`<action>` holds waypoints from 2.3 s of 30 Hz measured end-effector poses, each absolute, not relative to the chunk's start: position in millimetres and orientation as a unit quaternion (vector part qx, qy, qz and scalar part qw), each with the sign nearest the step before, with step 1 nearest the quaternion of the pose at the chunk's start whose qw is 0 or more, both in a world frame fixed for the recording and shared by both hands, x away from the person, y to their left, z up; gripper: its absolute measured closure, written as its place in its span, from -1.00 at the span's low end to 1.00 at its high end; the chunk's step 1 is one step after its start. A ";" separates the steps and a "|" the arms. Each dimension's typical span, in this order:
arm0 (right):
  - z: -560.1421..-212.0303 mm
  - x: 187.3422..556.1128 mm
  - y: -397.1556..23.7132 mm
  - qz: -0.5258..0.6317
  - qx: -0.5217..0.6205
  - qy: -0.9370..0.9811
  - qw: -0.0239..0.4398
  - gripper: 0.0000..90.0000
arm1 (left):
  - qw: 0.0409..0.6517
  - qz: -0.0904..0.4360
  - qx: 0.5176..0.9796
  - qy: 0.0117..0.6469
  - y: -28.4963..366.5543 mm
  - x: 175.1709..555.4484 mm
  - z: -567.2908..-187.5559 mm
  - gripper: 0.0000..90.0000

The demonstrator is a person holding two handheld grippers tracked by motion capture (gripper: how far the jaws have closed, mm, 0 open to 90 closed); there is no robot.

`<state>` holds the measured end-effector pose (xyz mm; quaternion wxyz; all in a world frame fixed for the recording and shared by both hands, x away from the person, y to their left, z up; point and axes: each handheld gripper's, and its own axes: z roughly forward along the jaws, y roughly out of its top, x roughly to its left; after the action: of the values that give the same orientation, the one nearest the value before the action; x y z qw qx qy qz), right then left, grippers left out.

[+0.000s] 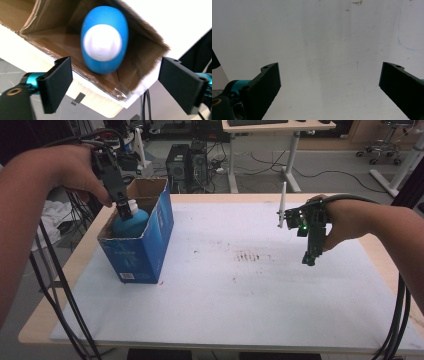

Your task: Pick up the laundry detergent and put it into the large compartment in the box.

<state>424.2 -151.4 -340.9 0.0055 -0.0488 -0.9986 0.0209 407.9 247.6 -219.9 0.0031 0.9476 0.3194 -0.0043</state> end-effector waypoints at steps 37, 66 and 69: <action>-330.5 419.9 -147.6 0.011 -0.044 -0.999 0.002 -0.94 | 0.021 -0.027 0.994 0.102 127.0 373.0 -232.6 -0.96; -322.4 414.3 -150.8 0.013 -0.039 -0.999 -0.007 -0.94 | 0.016 -0.026 0.995 0.091 110.1 375.9 -268.2 -0.96; -322.6 413.6 -149.1 0.015 -0.040 -0.999 -0.006 -0.94 | 0.018 -0.026 0.995 0.093 111.9 375.9 -269.0 -0.96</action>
<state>413.6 -149.1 -322.6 -0.0063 -0.0397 -0.9991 0.0151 375.9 111.9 -269.0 0.0177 0.9952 0.0926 -0.0263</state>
